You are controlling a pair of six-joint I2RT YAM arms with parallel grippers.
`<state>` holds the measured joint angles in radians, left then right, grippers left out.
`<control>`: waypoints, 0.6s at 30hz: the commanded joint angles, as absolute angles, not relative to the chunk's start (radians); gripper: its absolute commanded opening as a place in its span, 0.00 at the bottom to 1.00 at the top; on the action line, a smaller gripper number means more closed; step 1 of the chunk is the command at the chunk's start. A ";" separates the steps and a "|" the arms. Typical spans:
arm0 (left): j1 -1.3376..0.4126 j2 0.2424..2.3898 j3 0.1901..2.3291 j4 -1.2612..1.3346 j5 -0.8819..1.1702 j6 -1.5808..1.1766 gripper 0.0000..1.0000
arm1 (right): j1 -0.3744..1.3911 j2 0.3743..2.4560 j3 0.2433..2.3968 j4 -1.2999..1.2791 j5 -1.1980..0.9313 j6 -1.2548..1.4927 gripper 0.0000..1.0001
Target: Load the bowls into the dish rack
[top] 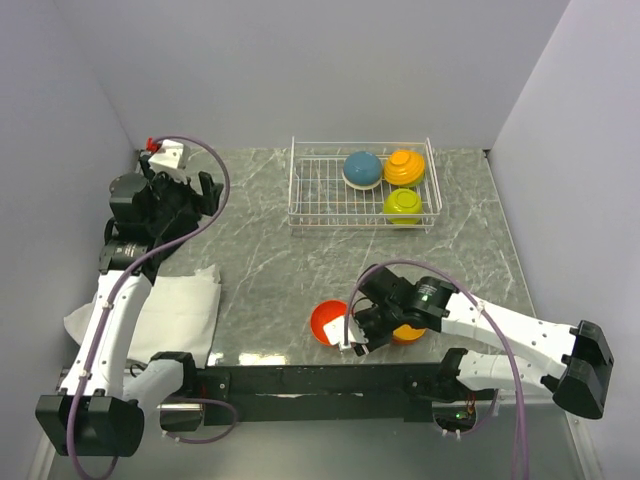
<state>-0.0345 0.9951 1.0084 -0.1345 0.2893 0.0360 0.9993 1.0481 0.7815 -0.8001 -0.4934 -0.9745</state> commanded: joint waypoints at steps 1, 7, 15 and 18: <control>-0.012 0.954 1.003 -0.133 0.319 0.012 1.00 | 1.023 1.038 0.735 -0.741 -0.416 -0.994 0.43; 0.023 0.930 0.983 -0.133 0.334 0.008 1.00 | 1.042 1.086 0.709 -0.660 -0.325 -1.009 0.43; 0.043 0.916 0.954 -0.127 0.348 -0.029 1.00 | 1.048 1.157 0.732 -0.641 -0.321 -1.045 0.40; 0.046 0.913 0.946 -0.126 0.347 -0.029 1.00 | 1.054 1.180 0.733 -0.663 -0.336 -1.086 0.33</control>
<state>0.0395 0.9333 0.9539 -0.1478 0.3244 -0.0051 1.0397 1.1580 0.7113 -0.6682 -0.3309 -1.0248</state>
